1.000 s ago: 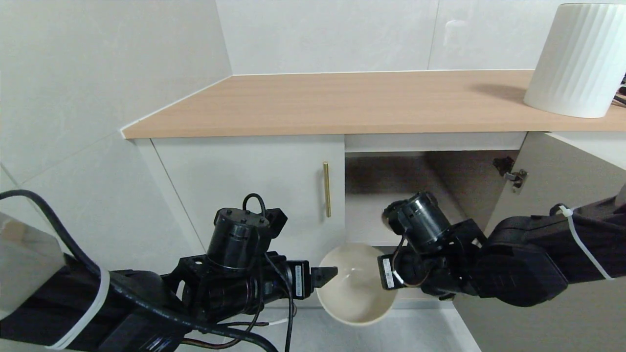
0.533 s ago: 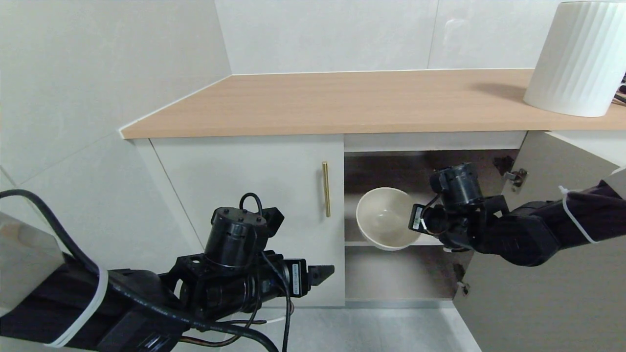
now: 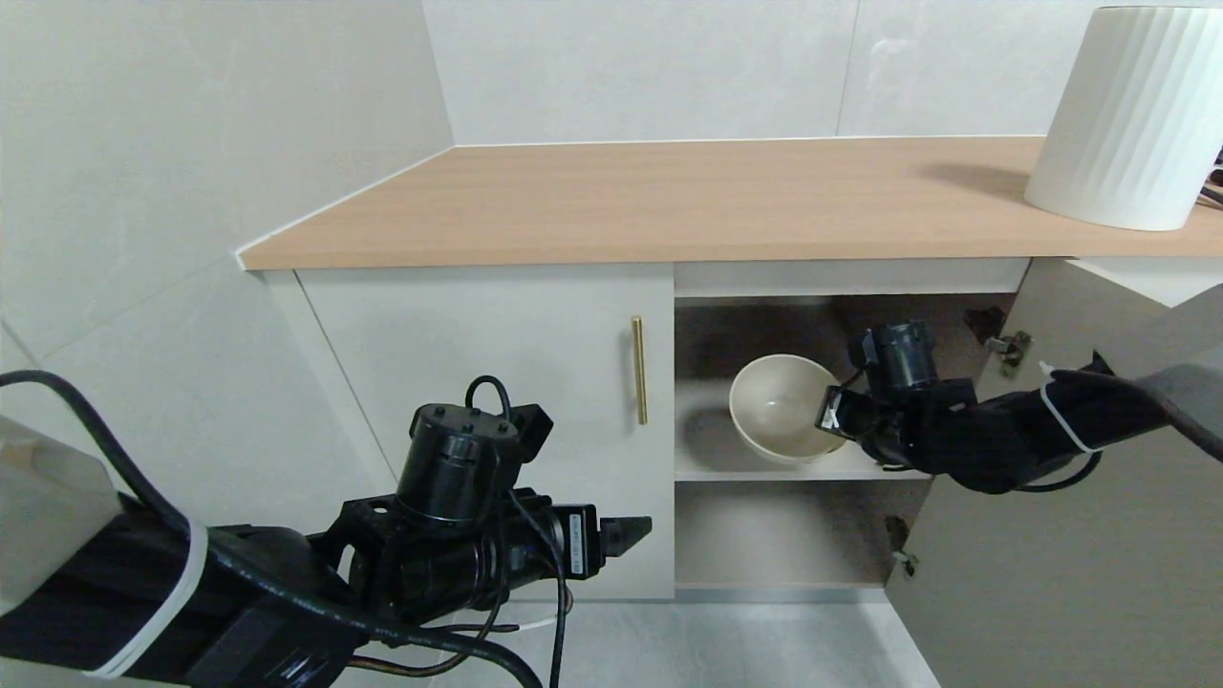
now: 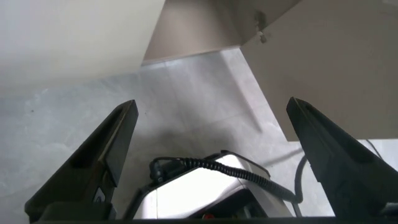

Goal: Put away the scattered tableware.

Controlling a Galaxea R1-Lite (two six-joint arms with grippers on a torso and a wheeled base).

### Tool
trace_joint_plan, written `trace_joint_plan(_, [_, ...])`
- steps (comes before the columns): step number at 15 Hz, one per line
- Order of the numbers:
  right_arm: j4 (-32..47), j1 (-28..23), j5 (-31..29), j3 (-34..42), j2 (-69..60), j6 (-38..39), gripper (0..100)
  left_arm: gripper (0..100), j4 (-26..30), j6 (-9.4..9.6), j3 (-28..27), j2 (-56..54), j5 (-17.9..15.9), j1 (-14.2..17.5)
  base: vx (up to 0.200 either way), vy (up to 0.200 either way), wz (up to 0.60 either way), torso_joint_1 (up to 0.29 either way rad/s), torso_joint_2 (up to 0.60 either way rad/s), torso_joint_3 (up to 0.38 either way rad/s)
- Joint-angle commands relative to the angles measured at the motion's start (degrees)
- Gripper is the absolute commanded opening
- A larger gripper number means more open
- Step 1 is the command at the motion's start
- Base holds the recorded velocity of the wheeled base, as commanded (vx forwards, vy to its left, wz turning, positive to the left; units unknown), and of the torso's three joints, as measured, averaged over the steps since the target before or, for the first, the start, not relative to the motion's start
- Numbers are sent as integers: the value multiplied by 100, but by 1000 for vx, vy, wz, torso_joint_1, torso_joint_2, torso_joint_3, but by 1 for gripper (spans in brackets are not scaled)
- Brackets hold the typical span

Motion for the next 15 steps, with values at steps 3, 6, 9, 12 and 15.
trace_joint_plan(3, [1, -244, -87, -319, 433, 20, 0, 100, 0, -3, 0, -1, 1, 2, 0, 0, 0, 0, 0, 0])
trace_joint_plan(6, [1, -367, -105, -450, 600, 47, 0, 100, 0, -3, 0, -1, 1, 2, 0, 0, 0, 0, 0, 0])
trace_joint_plan(9, [1, -507, -131, -661, 802, 56, 0, 100, 0, -3, 9, -1, 1, 2, 0, 0, 0, 0, 0, 0])
trace_joint_plan(12, [1, -543, -140, -855, 1004, 100, 0, 100, 0, -3, 9, -1, 1, 2, 0, 0, 0, 0, 0, 0])
trace_joint_plan(15, [1, -578, -140, -978, 1154, 135, 0, 100, 0, -3, 9, -1, 1, 2, 0, 0, 0, 0, 0, 0])
